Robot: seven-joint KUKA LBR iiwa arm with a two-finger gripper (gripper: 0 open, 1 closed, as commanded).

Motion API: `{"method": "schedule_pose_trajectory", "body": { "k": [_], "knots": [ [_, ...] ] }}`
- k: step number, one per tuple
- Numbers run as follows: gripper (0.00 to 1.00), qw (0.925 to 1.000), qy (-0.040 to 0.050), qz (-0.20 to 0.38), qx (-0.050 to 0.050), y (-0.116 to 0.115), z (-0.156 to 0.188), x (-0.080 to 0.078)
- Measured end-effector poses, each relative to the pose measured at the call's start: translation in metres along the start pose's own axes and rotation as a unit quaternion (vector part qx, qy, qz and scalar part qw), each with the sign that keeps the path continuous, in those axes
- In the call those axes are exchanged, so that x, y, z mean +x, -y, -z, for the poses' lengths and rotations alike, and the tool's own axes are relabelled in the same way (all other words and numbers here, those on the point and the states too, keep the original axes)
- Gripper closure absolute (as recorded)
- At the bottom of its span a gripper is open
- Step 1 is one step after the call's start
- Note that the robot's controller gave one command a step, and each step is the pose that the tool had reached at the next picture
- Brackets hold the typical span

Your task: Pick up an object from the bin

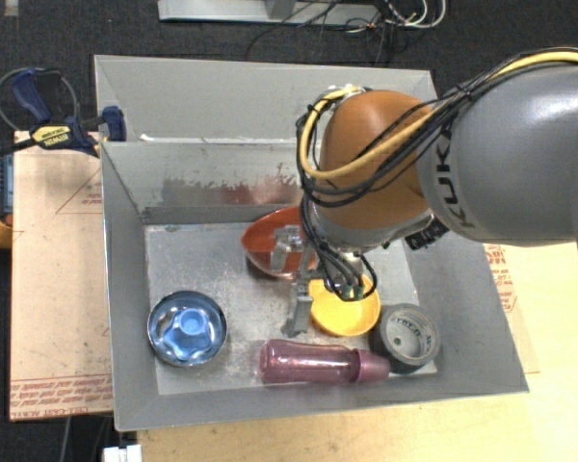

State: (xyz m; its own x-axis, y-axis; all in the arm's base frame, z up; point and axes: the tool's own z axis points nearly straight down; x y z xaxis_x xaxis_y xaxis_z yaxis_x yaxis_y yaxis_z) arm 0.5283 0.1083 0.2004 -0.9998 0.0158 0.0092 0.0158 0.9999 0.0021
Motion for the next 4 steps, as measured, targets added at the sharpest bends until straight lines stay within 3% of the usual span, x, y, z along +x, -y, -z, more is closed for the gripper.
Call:
{"method": "schedule_pose_trajectory", "body": {
  "k": [1,3,4],
  "knots": [
    [1.00,0.9992,0.0174,-0.035,-0.006,-0.027,0.057,0.003],
    [1.00,0.9987,0.0173,-0.047,-0.006,-0.027,0.056,-0.002],
    [1.00,0.9950,0.0201,0.098,-0.004,-0.062,0.019,-0.030]
  ]
}}
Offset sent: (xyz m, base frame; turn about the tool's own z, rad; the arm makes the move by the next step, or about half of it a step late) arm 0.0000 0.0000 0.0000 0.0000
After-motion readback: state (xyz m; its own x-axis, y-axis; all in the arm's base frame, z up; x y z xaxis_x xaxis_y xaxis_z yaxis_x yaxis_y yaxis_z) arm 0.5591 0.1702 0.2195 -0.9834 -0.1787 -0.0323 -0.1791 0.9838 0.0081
